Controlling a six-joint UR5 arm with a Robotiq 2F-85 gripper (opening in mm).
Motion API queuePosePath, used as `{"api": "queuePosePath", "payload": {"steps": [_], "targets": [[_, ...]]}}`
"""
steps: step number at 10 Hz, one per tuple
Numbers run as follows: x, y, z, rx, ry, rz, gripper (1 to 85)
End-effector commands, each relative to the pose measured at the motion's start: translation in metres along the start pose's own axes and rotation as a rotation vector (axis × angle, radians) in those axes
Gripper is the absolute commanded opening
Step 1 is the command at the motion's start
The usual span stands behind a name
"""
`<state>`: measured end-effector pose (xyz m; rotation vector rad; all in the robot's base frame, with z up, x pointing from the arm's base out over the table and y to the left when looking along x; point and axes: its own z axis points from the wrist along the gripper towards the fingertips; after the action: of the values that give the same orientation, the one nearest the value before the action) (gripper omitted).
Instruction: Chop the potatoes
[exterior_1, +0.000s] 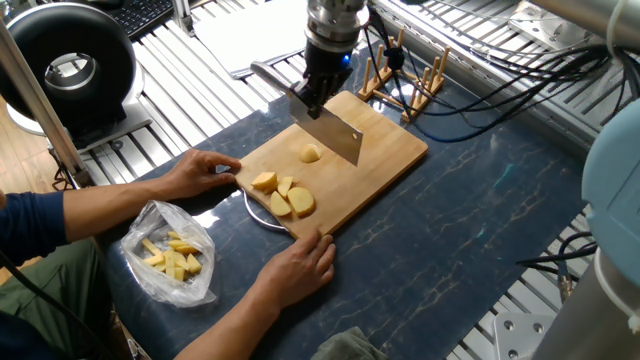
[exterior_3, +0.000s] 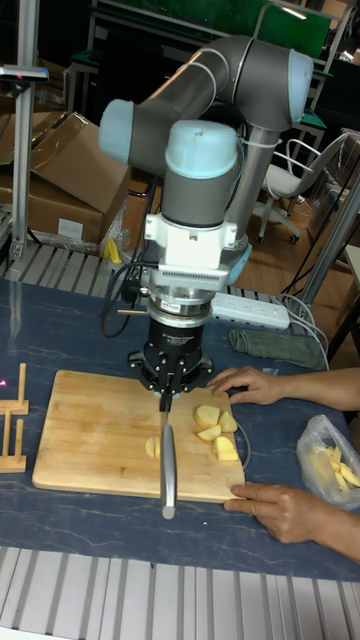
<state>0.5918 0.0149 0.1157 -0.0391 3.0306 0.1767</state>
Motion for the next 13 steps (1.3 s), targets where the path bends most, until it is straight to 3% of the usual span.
{"api": "queuePosePath", "payload": {"steps": [1,5,7,13], "targets": [[-0.010,0.014,-0.006,-0.004,0.000,0.029,1.0],[-0.026,0.007,0.020,0.011,-0.042,-0.002,1.0],[-0.025,-0.004,0.020,0.039,-0.029,-0.053,1.0],[-0.022,-0.001,0.033,0.033,-0.038,-0.035,1.0]]}}
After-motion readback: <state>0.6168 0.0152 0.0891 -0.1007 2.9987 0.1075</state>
